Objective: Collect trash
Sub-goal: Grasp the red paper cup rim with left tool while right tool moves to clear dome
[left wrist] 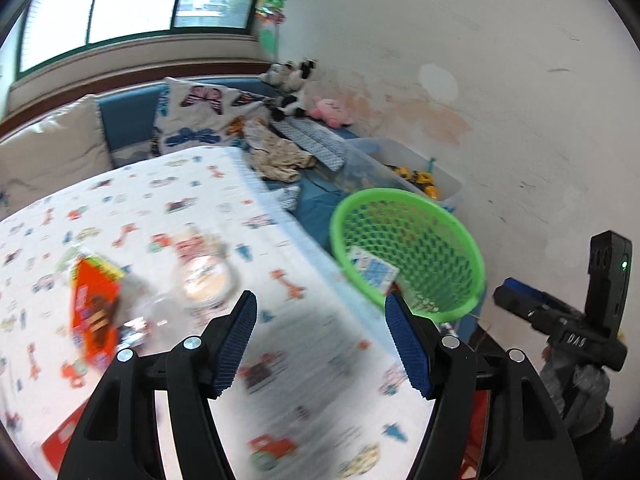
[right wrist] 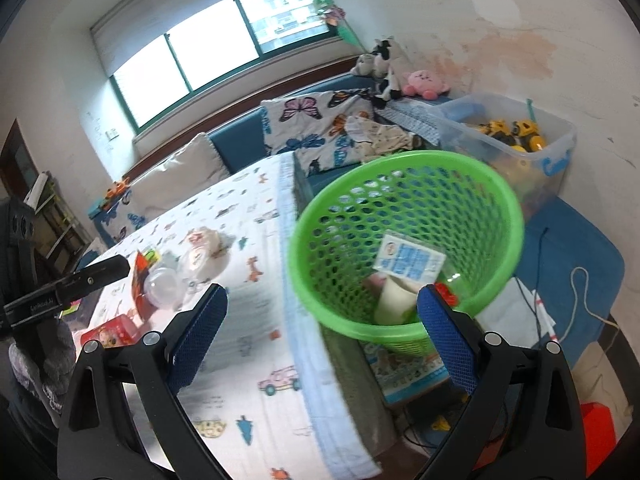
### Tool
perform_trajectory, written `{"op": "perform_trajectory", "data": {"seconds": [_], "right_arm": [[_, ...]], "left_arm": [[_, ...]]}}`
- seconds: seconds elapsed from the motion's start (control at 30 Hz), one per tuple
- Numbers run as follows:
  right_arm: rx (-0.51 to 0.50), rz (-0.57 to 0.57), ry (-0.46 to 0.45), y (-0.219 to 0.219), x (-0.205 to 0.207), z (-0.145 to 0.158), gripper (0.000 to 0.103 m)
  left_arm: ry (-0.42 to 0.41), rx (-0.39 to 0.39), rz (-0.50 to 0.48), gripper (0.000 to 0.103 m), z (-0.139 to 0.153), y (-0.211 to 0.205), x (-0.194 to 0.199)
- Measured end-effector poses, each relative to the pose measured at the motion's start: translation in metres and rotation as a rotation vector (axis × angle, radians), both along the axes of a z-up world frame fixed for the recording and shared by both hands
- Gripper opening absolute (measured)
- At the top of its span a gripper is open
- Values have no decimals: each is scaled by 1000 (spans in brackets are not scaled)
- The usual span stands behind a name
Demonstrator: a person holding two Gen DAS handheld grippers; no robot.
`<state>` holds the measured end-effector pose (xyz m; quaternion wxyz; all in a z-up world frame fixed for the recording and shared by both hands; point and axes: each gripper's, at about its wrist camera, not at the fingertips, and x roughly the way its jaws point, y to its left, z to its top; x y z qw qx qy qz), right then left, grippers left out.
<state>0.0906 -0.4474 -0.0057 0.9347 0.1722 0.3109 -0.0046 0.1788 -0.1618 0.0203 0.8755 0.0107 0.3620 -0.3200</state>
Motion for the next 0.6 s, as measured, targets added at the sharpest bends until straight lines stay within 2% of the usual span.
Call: {"op": "perform_trajectory", "data": {"seconds": [0.27, 0.33, 0.6], "right_arm": [[-6, 80, 5, 35, 14, 1, 95], [-7, 103, 4, 45, 19, 2, 95], [-9, 178, 15, 78, 30, -1, 95]], "left_arm": [[-25, 43, 126, 68, -10, 67, -14], [-35, 47, 153, 75, -11, 84, -18], [-21, 37, 302, 75, -22, 156, -37]]}}
